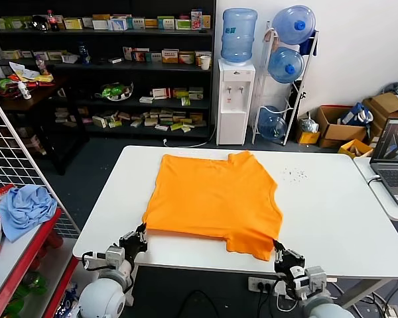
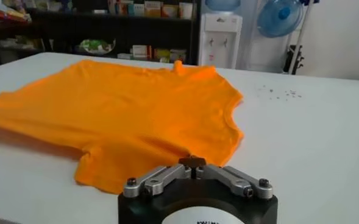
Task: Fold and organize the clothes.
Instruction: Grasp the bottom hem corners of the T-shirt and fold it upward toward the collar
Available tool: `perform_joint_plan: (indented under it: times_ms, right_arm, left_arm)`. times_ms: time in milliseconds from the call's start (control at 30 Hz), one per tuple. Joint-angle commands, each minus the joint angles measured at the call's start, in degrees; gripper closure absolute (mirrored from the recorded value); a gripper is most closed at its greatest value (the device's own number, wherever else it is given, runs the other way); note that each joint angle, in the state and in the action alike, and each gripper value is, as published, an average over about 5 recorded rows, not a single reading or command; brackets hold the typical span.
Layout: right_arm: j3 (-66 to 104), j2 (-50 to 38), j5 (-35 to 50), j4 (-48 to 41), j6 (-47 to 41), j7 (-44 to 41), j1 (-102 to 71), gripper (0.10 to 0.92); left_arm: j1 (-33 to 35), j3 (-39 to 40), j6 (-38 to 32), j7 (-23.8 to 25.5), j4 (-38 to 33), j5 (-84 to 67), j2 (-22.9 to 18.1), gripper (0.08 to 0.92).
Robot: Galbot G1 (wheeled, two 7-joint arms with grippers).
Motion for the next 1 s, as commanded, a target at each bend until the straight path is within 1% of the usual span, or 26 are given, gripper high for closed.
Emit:
perform_joint_plan:
  times_ms: [33, 100, 167, 333, 500, 700, 1000]
  right_arm:
    - [1.7, -0.3, -4.9, 5.3, 1.7, 0.2, -9.2, 0.902]
    - [1.7, -0.9, -5.9, 6.4, 1.9, 0.4, -10.0, 0.902]
    - [1.7, -1.7, -6.7, 6.9, 2.1, 0.5, -9.6, 0.901]
    - [1.7, -4.2, -6.4, 4.6, 3.9, 0.0, -4.2, 0.901]
    - [0.6, -7.1, -6.3, -2.7, 8.0, -1.2, 4.3, 0.901]
    - [-1.5, -8.9, -4.4, -12.7, 12.2, -1.4, 15.0, 0.902]
    - [-7.0, -10.1, 0.3, -22.4, 10.6, -2.5, 26.9, 0.901]
  left_arm:
    - [10.8, -0.8, -1.6, 0.2, -8.4, 1.6, 3.4, 0.896]
    - [11.3, -0.7, -2.3, 0.3, -9.0, 2.8, 3.5, 0.896]
    - [10.4, -0.3, -2.9, 0.4, -8.8, 4.2, 3.3, 0.896]
    - [4.6, 0.9, -4.2, 0.6, -5.7, 6.2, 2.1, 0.896]
    - [-2.1, 2.4, -5.1, 0.6, -0.7, 7.1, 0.7, 0.896]
    - [-8.6, 3.3, -5.4, 0.3, 7.0, 7.4, -1.0, 0.896]
    - [-15.9, 6.6, -5.1, 0.0, 15.5, 4.8, -0.7, 0.896]
